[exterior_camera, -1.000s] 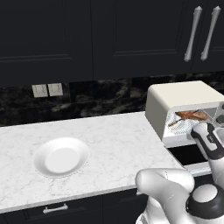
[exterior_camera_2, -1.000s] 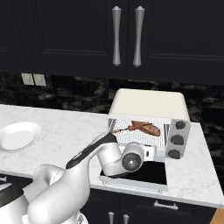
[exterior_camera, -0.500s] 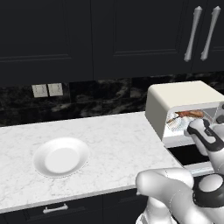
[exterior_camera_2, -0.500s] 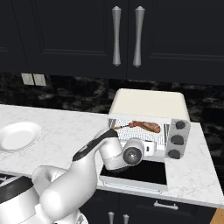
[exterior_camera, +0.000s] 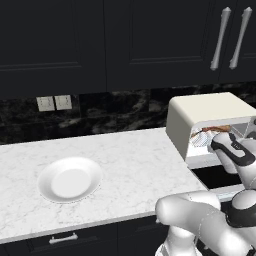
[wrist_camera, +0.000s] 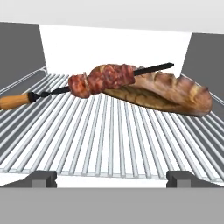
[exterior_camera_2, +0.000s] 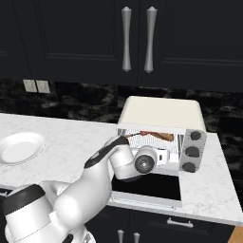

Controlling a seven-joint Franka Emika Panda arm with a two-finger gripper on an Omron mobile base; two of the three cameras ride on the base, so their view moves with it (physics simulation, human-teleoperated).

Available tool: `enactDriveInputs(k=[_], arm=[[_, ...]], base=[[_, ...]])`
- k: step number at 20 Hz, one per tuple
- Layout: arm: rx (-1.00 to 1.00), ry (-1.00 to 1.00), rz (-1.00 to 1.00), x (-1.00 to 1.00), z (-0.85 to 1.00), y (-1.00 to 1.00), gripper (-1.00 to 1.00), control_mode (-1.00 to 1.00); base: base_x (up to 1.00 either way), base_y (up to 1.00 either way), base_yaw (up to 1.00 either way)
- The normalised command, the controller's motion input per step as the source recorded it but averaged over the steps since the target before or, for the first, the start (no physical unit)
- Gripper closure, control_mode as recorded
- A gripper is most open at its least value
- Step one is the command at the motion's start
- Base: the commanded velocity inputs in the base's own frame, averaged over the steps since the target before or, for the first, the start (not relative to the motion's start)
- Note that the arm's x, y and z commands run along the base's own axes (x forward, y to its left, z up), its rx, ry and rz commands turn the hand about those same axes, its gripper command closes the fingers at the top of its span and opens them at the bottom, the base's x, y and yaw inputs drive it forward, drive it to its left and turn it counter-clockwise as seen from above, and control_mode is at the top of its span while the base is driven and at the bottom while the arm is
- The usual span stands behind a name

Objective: Pick up the kebab skewer and baguette bread, and place them inside the toaster oven. Close the toaster oven door and start by setting the timer.

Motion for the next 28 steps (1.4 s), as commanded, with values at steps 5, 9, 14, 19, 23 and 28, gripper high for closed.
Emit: enactDriveInputs(k=[5, 9, 14, 19, 23, 28], arm=[[0.00, 0.00, 0.00, 0.23, 0.00, 0.00, -1.00, -1.00], [0.00, 0.00, 0.00, 0.21, 0.00, 0.00, -1.00, -1.00], [0.00, 0.00, 0.00, 0.15, 0.00, 0.00, -1.00, -1.00], [0.00, 0.00, 0.00, 0.11, 0.00, 0.00, -1.00, -1.00], [0.00, 0.00, 0.00, 0.08, 0.00, 0.00, -1.00, -1.00], [0.00, 0.00, 0.00, -0.17, 0.00, 0.00, -1.00, -1.00]], base=[[0.00, 0.00, 0.00], [0.00, 0.00, 0.00], [0.00, 0.00, 0.00], [0.00, 0.00, 0.00], [0.00, 0.00, 0.00], [0.00, 0.00, 0.00]])
